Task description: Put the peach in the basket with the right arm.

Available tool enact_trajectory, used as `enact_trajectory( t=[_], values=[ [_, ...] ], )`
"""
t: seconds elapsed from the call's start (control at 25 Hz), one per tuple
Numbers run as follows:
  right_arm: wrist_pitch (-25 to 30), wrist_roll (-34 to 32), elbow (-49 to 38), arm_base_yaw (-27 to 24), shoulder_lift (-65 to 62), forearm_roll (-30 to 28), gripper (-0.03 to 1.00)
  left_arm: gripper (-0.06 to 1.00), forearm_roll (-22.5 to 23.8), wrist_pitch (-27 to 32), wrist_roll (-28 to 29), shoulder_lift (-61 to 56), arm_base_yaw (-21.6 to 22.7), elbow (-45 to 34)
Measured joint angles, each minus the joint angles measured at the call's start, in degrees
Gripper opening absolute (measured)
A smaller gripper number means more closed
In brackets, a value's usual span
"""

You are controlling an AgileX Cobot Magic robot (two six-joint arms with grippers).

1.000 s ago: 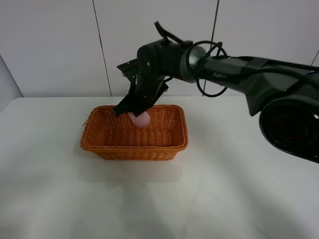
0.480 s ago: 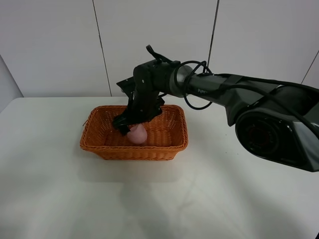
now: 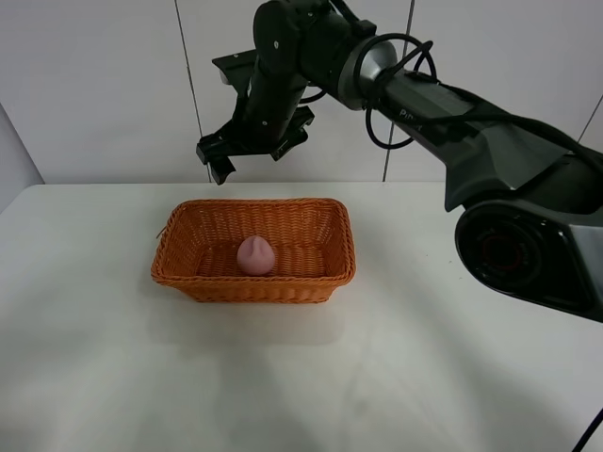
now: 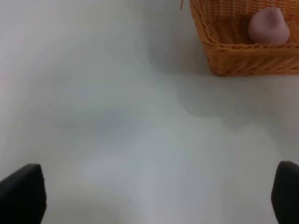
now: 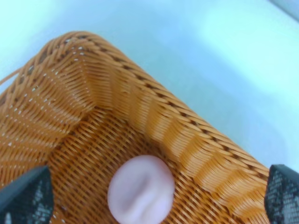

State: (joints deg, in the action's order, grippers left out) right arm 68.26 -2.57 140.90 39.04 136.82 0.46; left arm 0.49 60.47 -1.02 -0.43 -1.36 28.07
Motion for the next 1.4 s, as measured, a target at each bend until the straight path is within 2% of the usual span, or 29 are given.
enact_trajectory(
  t=[0.28, 0.68, 0.84, 1.04, 1.4],
  values=[
    [1.2, 0.0, 0.1, -4.9, 0.0, -0.8, 0.70, 0.99, 0.0, 0.0, 0.0, 0.0, 0.0, 0.0],
    [1.4, 0.0, -0.4, -25.4, 0.0, -3.2, 0.70, 0.99, 0.0, 0.0, 0.0, 0.0, 0.0, 0.0],
    [1.4, 0.0, -0.4, -31.6, 0.0, -3.3, 0.70, 0.99, 0.0, 0.0, 0.0, 0.0, 0.0, 0.0],
    [1.4, 0.0, -0.4, -35.4, 0.0, -3.2, 0.70, 0.99, 0.0, 0.0, 0.0, 0.0, 0.0, 0.0],
    [1.4, 0.0, -3.9, -36.5, -2.5, -2.7, 0.70, 0.99, 0.0, 0.0, 0.0, 0.0, 0.0, 0.0]
  ],
)
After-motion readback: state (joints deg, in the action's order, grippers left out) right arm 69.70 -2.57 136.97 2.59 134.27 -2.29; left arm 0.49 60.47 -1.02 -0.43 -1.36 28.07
